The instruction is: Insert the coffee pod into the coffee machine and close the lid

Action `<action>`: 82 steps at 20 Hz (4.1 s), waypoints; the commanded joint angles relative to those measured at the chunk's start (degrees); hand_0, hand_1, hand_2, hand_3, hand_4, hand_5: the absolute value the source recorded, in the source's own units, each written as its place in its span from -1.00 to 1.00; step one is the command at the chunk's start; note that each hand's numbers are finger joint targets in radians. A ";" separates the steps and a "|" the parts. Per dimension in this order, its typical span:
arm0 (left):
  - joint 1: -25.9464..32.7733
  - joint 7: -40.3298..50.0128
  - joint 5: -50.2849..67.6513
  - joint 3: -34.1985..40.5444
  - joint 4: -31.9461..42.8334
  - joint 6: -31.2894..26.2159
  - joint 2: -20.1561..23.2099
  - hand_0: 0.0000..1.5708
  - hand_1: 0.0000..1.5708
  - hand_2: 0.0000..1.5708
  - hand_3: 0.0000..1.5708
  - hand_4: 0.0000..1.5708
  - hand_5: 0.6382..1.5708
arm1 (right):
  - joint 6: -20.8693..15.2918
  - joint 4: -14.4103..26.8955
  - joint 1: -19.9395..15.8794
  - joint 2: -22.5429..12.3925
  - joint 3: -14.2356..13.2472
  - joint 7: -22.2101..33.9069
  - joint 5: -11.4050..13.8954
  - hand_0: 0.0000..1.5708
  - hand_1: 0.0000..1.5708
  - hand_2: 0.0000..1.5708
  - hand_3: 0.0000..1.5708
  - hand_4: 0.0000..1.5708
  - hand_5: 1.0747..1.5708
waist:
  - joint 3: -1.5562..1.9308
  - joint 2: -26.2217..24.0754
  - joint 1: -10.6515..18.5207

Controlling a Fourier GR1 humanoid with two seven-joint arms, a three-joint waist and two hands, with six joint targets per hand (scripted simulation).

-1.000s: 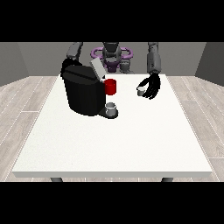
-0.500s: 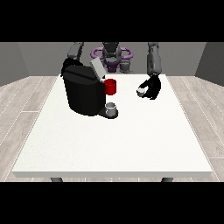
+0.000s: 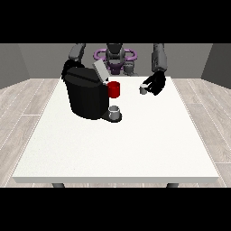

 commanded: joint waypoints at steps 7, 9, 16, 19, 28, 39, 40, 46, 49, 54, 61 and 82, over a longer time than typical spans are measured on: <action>-8.34 3.11 0.12 -0.86 -5.79 -7.50 -1.44 0.57 0.57 0.68 0.64 -0.27 1.00 | 0.22 5.05 -2.42 -0.52 -0.96 0.35 -0.50 -1.00 -1.00 -1.00 -1.00 -0.37 1.00 | -0.02 -2.44 0.52; -10.13 3.65 0.22 -1.26 -7.68 -10.70 -0.64 0.60 0.60 0.70 0.64 -0.29 1.00 | 2.22 7.83 -2.22 -3.03 -3.28 -2.60 -1.51 -1.00 -1.00 -1.00 -1.00 -0.38 1.00 | 0.00 -2.36 1.51; -16.60 4.32 1.96 4.86 -3.82 -12.69 5.33 0.62 0.62 0.71 0.65 -0.30 1.00 | 1.59 2.33 -3.45 1.61 1.60 -2.99 -0.64 -1.00 -1.00 -1.00 -1.00 -0.37 1.00 | -0.03 1.89 -4.06; -20.34 7.10 0.36 4.95 -4.01 -10.15 5.23 0.29 0.29 0.53 0.56 -0.31 1.00 | 2.99 1.86 -6.06 0.10 1.65 -0.89 -0.87 -1.00 -1.00 -1.00 -1.00 -0.40 1.00 | -0.03 3.33 -6.37; -27.04 7.64 2.13 9.35 -0.96 -11.08 9.41 0.63 0.63 0.70 0.62 -0.39 1.00 | 3.01 -3.16 -5.88 0.85 4.65 -1.27 -0.13 -1.00 -1.00 -1.00 -1.00 -0.37 1.00 | -0.03 6.84 -11.19; -29.36 7.71 0.61 8.34 0.47 -9.80 7.14 0.66 0.66 0.69 0.59 -0.38 1.00 | -1.67 -5.75 -8.43 0.97 5.26 3.14 2.26 -1.00 -1.00 -1.00 -1.00 -0.30 1.00 | -0.03 8.54 -11.33; -26.47 7.48 0.74 7.12 -0.74 -10.71 4.84 0.66 0.66 0.69 0.58 -0.38 1.00 | 1.30 -3.42 -5.98 -1.70 2.23 0.36 -0.14 -1.00 -1.00 -1.00 -1.00 -0.34 1.00 | -0.01 6.08 -9.27; -30.19 8.16 -0.28 7.90 0.83 -10.30 7.24 0.68 0.68 0.69 0.56 -0.35 1.00 | -2.58 -4.99 -6.32 1.32 4.77 -0.28 3.01 -1.00 -1.00 -1.00 -1.00 -0.34 1.00 | -0.03 9.05 -10.85; -31.81 9.30 0.05 7.91 0.37 -11.72 6.71 0.60 0.60 0.65 0.54 -0.35 1.00 | -0.88 -2.91 -6.88 0.16 2.47 -1.64 0.96 -1.00 -1.00 -1.00 -1.00 -0.34 1.00 | -0.01 9.20 -10.11; -30.35 7.31 -0.22 8.70 1.86 -10.61 8.04 0.51 0.51 0.61 0.52 -0.37 1.00 | 1.77 -5.63 -6.26 -1.71 1.69 0.15 -1.00 -1.00 -1.00 -1.00 -1.00 -0.37 1.00 | -0.03 9.89 -11.91; -30.30 8.43 -1.22 6.98 1.03 -10.18 4.37 0.48 0.48 0.58 0.51 -0.36 1.00 | 0.22 -2.73 -7.96 -2.01 -0.97 -1.27 -1.42 -1.00 -1.00 -1.00 -1.00 -0.32 1.00 | -0.01 9.95 -9.24; -32.01 6.24 -2.73 7.63 3.47 -12.59 8.57 0.38 0.38 0.44 0.22 -0.49 1.00 | 0.17 -5.65 -7.31 -1.41 0.80 1.25 -1.04 -1.00 -1.00 -1.00 -1.00 -0.53 1.00 | -0.04 11.23 -10.96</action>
